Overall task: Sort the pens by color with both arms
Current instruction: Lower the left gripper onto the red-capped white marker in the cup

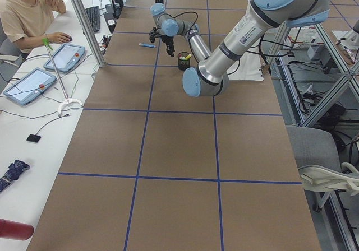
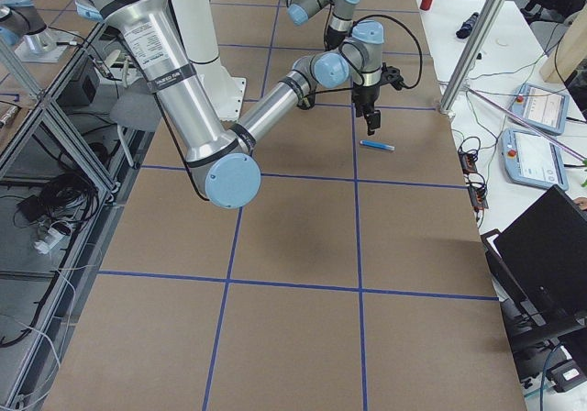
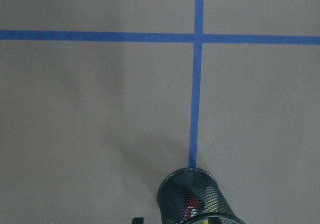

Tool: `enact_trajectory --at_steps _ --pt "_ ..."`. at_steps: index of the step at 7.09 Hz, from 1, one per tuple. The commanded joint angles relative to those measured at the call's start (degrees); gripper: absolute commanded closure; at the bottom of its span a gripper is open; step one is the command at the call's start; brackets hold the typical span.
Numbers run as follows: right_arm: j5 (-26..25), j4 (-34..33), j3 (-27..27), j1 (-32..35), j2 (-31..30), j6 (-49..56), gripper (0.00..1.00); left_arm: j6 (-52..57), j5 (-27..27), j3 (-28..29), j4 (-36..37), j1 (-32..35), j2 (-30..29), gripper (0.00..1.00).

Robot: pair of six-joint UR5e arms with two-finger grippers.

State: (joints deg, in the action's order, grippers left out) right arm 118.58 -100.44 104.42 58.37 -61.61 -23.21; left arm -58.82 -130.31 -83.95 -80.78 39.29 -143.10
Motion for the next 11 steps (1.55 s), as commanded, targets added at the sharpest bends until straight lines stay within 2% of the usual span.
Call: enact_trajectory --at_steps 1,10,11 --pt "-0.1 -0.02 0.0 -0.01 0.0 0.0 0.02 0.19 -2.83 0.27 0.01 -0.09 0.01 0.51" --pt "-0.1 0.07 -0.88 -0.09 0.0 0.0 0.02 0.11 -3.37 1.15 0.09 -1.4 0.45 0.52" --pt "-0.1 0.07 -1.05 -0.09 0.0 0.0 0.02 0.11 -3.37 1.15 0.09 -1.58 0.45 0.54"
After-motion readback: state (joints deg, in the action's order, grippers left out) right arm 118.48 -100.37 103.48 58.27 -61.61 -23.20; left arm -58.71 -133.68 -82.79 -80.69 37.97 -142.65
